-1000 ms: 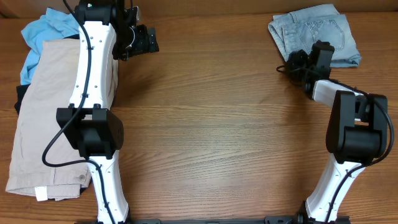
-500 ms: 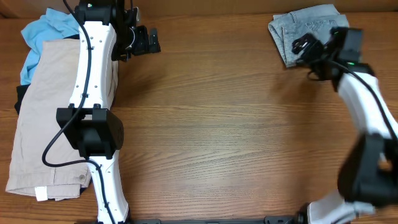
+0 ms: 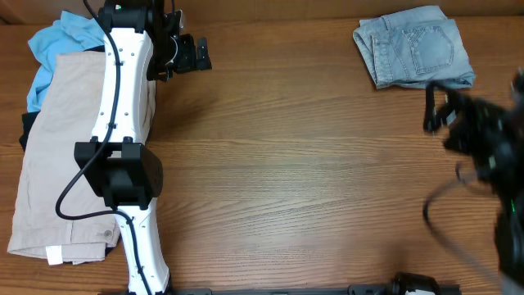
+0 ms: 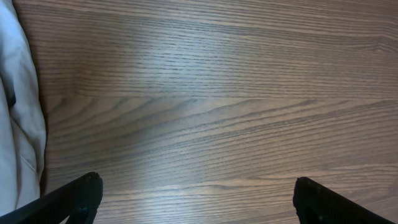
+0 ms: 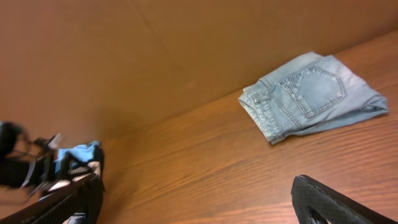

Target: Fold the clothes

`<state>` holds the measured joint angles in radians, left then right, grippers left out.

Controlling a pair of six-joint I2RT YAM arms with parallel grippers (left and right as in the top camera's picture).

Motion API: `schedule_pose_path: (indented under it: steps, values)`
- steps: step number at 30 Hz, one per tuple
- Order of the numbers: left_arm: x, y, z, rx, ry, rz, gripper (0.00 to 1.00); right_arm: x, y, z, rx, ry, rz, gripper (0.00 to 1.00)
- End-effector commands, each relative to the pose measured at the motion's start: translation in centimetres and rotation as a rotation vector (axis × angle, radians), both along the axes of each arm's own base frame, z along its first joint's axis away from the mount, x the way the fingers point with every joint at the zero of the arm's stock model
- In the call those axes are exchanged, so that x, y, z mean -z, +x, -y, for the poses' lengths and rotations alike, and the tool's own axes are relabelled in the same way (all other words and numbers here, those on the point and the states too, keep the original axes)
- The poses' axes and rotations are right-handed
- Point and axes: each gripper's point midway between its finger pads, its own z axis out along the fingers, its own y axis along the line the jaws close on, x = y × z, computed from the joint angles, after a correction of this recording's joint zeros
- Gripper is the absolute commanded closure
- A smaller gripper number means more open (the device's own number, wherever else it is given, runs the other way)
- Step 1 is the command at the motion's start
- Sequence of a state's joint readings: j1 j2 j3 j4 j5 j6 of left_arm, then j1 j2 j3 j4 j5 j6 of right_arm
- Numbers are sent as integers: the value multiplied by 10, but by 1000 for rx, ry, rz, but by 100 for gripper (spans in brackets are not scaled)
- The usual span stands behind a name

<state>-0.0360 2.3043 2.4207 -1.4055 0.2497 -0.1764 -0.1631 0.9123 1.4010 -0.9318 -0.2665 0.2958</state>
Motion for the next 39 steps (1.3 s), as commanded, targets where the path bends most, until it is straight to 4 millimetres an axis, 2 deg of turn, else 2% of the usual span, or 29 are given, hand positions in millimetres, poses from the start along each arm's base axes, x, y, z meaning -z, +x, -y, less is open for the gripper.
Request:
schedule_pose_path:
  steps: [1,4,10,12,16,22,27,31,34,39]
  values:
    - [-10,0,3,16,-2,27,0,-13,-36,-7,-10,-20,49,0]
    - [-10,0,3,16,-2,27,0,-7,-62,-11,-10,-18,33,0]
    - [-10,0,3,16,-2,27,0,17,-75,-13,-8,-1,-76,0]
    - [-10,0,3,16,-2,27,0,27,-79,-7,25,-9,-122,0]
    - [-10,0,3,16,-2,27,0,48,-91,-1,66,-17,-223,0]
    - [-10,0,3,16,-2,27,0,77,-114,-2,74,-14,-334,0]
    - [-10,0,3,16,-2,27,0,70,-96,18,173,-84,-126,0]
    - [-10,0,3,16,-2,27,0,73,-73,18,164,-104,86,0]
    - [-10,0,3,16,-2,27,0,87,-57,10,126,-104,200,0]
    - [-10,0,3,16,-2,27,0,126,-33,-6,48,-116,318,0]
